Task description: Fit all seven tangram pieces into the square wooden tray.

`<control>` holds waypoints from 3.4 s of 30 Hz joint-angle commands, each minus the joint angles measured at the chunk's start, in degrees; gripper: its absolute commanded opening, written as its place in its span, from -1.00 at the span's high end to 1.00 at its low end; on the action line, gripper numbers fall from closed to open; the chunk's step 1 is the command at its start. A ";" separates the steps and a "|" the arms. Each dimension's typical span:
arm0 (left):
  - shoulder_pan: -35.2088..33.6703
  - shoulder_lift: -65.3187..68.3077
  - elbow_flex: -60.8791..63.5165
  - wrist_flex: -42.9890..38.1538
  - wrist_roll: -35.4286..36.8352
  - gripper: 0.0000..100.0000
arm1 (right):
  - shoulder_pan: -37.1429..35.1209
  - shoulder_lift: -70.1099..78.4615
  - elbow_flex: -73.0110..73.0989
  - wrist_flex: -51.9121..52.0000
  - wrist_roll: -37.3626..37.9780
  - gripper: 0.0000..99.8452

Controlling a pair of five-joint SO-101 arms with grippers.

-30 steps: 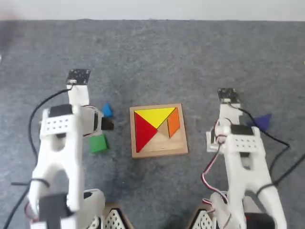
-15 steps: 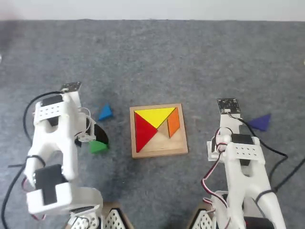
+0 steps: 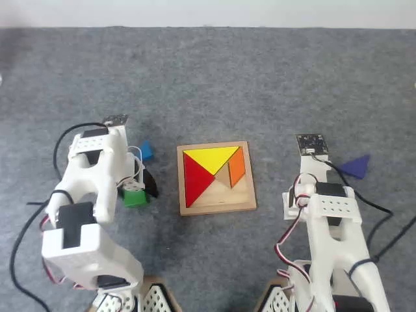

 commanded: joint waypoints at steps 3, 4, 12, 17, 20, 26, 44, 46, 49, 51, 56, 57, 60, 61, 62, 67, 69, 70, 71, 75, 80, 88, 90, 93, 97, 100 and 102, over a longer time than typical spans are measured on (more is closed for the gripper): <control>1.85 1.76 -1.63 -2.73 0.79 0.59 | 0.22 -1.45 -0.35 -0.84 0.70 0.49; 1.85 1.85 -1.98 -2.73 0.70 0.62 | 0.22 -1.45 -0.35 -0.84 0.70 0.49; 2.37 1.32 -4.53 -2.64 -2.02 0.76 | 0.13 -1.45 -0.35 -0.84 0.70 0.49; 2.37 1.32 -11.91 2.90 -2.20 0.76 | 0.13 -1.45 -0.35 -0.84 0.62 0.49; 2.55 1.32 -17.89 7.56 -2.20 0.76 | 0.13 -1.45 0.00 -2.33 0.62 0.49; 7.12 0.35 -28.97 17.23 -1.93 0.76 | 0.22 -1.45 0.97 -4.79 0.62 0.49; 43.52 -7.74 -10.07 5.01 -4.66 0.75 | 0.57 -1.45 0.97 -4.88 0.62 0.49; 44.84 -7.74 -9.80 4.31 -4.66 0.75 | 0.57 -1.45 0.97 -4.88 0.62 0.49; 45.19 -7.74 -9.80 2.55 -4.92 0.75 | 0.57 -1.45 0.97 -4.88 0.70 0.49; 45.19 -7.74 -9.80 1.76 -5.98 0.75 | 0.57 -1.45 0.97 -4.88 0.70 0.49; 44.92 -7.74 -9.80 1.85 -6.42 0.64 | 0.57 -1.45 0.97 -4.88 0.70 0.49; 44.92 -7.74 -9.80 2.02 -6.95 0.59 | 0.57 -1.45 0.97 -4.88 0.70 0.49; 44.48 -7.74 -9.71 2.64 -9.14 0.47 | 0.57 -1.45 0.97 -4.88 0.70 0.49; 43.96 -7.74 -9.89 3.16 -9.05 0.46 | 0.57 -1.45 0.97 -4.88 0.70 0.49; 43.34 -7.74 -9.89 3.43 -9.14 0.46 | 0.57 -1.45 0.97 -4.88 0.70 0.49; 39.30 -7.74 -9.98 3.34 -9.49 0.46 | 0.48 -1.45 0.97 -4.88 0.70 0.49; 38.86 -7.74 -9.98 3.08 -9.58 0.46 | 0.48 -1.45 0.97 -4.88 0.70 0.49; 38.86 -7.74 -9.80 2.46 -9.58 0.46 | 0.48 -1.45 0.97 -4.88 0.70 0.49; 38.68 -7.74 -9.80 1.93 -9.58 0.46 | 0.48 -1.45 0.97 -4.88 0.70 0.49; 38.86 -7.65 -9.80 0.97 -9.93 0.46 | 0.48 -1.45 0.97 -4.79 0.70 0.49; 40.00 -7.74 -9.71 1.32 -9.93 0.46 | 0.48 -1.45 0.97 -4.79 0.70 0.49; 41.85 -7.56 -9.36 0.97 -9.93 0.46 | 0.48 -1.45 0.97 -4.79 0.70 0.49; 41.67 -6.24 -8.31 0.35 -10.29 0.46 | 0.48 -1.45 0.97 -4.79 0.70 0.49; 39.82 -1.67 -7.96 -2.02 -10.99 0.46 | 0.48 -1.45 0.97 -4.79 0.70 0.49; 35.43 2.29 -11.47 -2.29 -12.48 0.46 | 0.40 -1.45 0.97 -4.79 0.70 0.49; 34.29 1.14 -13.49 -0.44 -14.15 0.46 | 0.22 -1.45 0.97 -4.79 0.70 0.49; 34.20 -0.26 -14.64 0.79 -14.86 0.46 | 0.13 -1.45 0.97 -4.79 0.70 0.49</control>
